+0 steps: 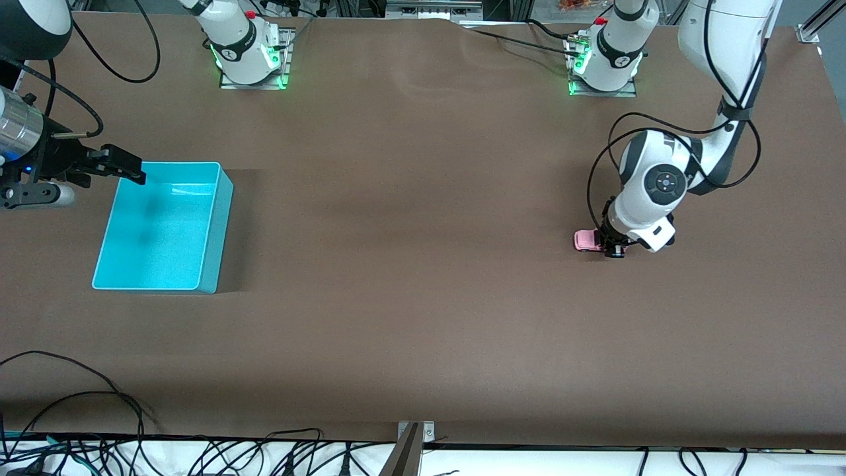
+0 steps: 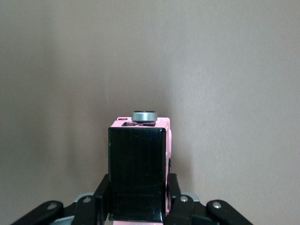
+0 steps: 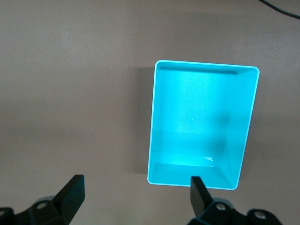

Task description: Wind and store pink jeep toy

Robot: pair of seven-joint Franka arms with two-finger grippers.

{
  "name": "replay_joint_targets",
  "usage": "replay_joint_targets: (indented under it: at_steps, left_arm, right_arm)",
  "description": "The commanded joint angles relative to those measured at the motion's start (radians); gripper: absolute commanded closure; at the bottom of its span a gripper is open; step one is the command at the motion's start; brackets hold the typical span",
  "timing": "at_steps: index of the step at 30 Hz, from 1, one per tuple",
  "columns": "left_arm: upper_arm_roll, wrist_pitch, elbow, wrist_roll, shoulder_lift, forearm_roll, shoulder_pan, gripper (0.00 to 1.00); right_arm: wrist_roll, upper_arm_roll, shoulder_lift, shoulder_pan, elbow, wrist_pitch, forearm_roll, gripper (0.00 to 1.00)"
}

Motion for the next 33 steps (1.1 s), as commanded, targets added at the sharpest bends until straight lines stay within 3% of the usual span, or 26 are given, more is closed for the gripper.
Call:
replay_joint_targets:
  at_steps: [1,20,27,28,29,31,33]
  left_arm:
    - [0.001,0.036,0.005,0.057,0.05,0.04,0.06,0.8]
    - [0.001,0.093,0.02,0.108,0.099,0.12,0.212,0.8]
    - [0.002,0.096,0.028,0.111,0.108,0.128,0.233,0.74]
    - [0.001,0.096,0.03,0.111,0.108,0.129,0.235,0.71]
    - [0.001,0.096,0.03,0.111,0.108,0.132,0.238,0.61]
    - [0.001,0.096,0.031,0.113,0.106,0.132,0.238,0.34]
    - [0.001,0.093,0.051,0.113,0.103,0.134,0.238,0.0]
  right_arm:
    - [-0.008,-0.002,-0.003,-0.003,0.015,-0.01,0.016,0.0]
    - [-0.008,-0.001,-0.003,0.0,0.015,-0.01,0.016,0.0]
    - [-0.008,0.001,-0.003,0.001,0.015,-0.01,0.016,0.0]
    - [-0.008,0.001,-0.001,0.001,0.015,-0.01,0.016,0.0]
    - [-0.008,0.001,-0.001,0.003,0.015,-0.01,0.016,0.0]
    - [-0.008,0.001,-0.001,0.003,0.015,-0.01,0.016,0.0]
    - [-0.008,0.001,-0.001,0.003,0.015,-0.01,0.016,0.0]
